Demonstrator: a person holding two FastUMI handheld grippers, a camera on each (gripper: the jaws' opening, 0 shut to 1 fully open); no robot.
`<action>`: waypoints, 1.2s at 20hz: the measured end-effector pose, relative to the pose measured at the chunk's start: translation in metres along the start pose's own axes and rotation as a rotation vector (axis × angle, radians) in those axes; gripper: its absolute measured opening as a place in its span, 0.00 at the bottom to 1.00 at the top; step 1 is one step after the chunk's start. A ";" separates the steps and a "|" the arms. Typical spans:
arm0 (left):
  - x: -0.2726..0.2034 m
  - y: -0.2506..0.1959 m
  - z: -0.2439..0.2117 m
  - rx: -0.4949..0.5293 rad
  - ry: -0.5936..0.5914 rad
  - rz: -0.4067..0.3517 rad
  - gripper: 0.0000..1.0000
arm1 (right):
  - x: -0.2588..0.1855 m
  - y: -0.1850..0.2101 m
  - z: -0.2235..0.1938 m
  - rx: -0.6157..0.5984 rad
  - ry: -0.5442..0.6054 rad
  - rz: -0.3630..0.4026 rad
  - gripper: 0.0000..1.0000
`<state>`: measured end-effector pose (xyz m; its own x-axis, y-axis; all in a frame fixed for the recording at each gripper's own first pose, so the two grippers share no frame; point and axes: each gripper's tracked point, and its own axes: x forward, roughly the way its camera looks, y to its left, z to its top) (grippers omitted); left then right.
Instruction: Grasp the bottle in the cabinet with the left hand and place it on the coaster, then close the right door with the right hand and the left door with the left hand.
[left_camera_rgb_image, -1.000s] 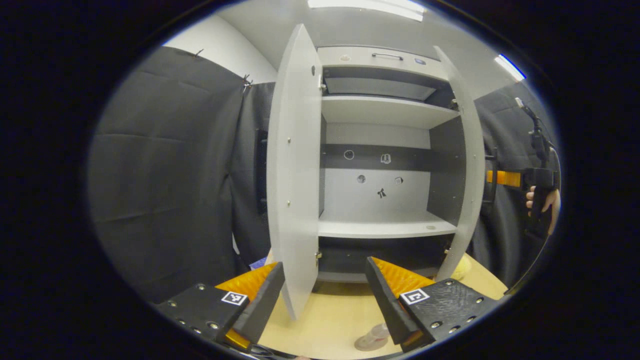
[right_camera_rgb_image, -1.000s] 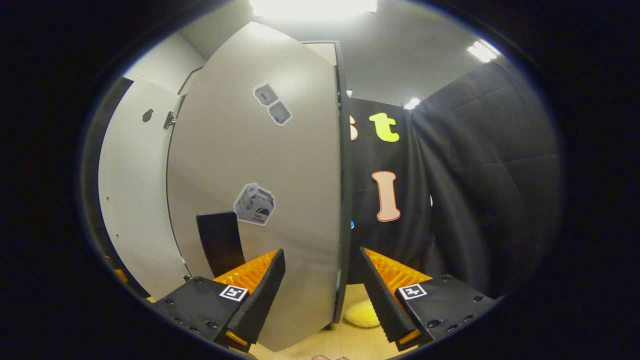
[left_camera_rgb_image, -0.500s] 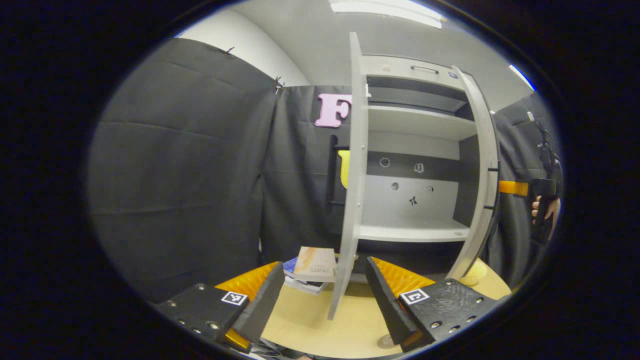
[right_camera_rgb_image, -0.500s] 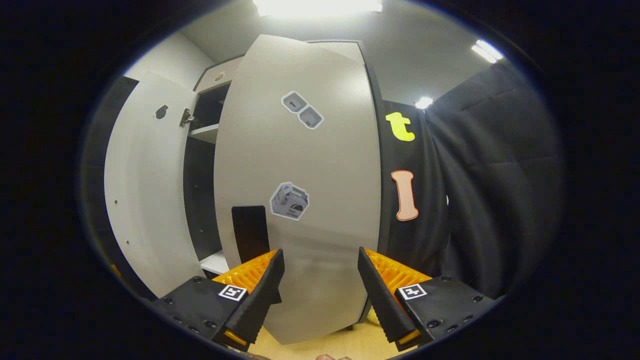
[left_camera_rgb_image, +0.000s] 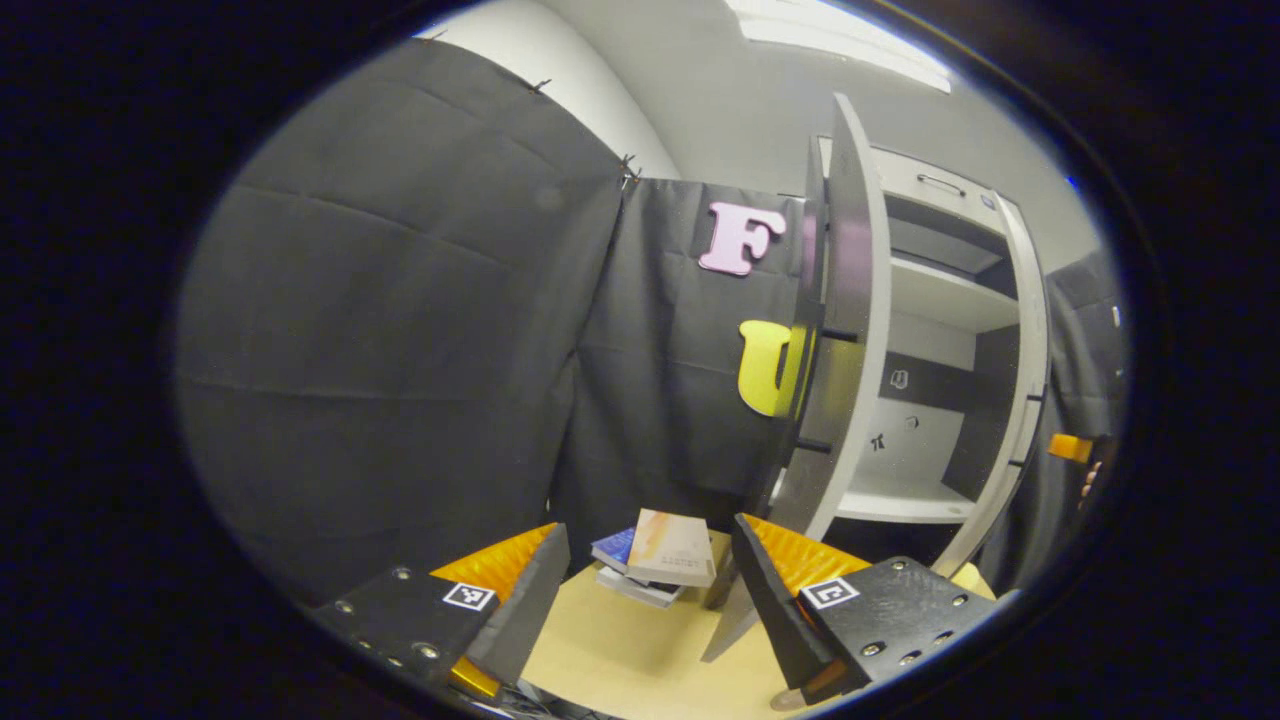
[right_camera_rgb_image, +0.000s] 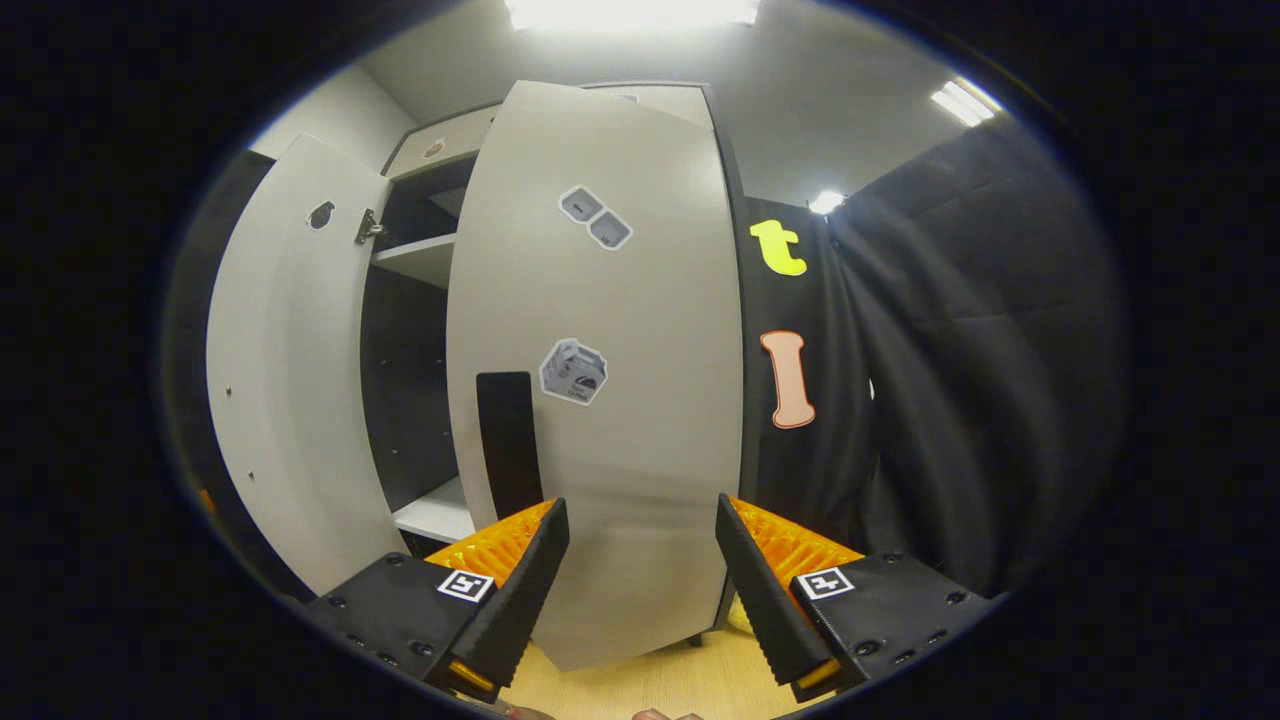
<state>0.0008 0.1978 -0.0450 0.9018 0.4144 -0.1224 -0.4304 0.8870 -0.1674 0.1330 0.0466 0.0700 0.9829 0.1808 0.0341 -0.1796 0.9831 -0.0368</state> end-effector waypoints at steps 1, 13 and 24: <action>0.008 0.003 0.006 -0.005 -0.003 -0.016 0.94 | -0.004 0.001 -0.003 -0.002 0.005 -0.007 0.91; 0.121 -0.045 0.108 0.115 -0.102 -0.375 0.94 | -0.049 -0.011 -0.068 0.007 0.110 -0.135 0.94; 0.157 -0.102 0.104 0.240 -0.037 -0.526 1.00 | -0.066 -0.044 -0.085 0.060 0.150 -0.245 0.94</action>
<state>0.1904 0.1935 0.0541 0.9947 -0.0915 -0.0475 0.0930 0.9952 0.0309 0.0792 -0.0116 -0.0152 0.9915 -0.0647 -0.1131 0.0667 0.9977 0.0135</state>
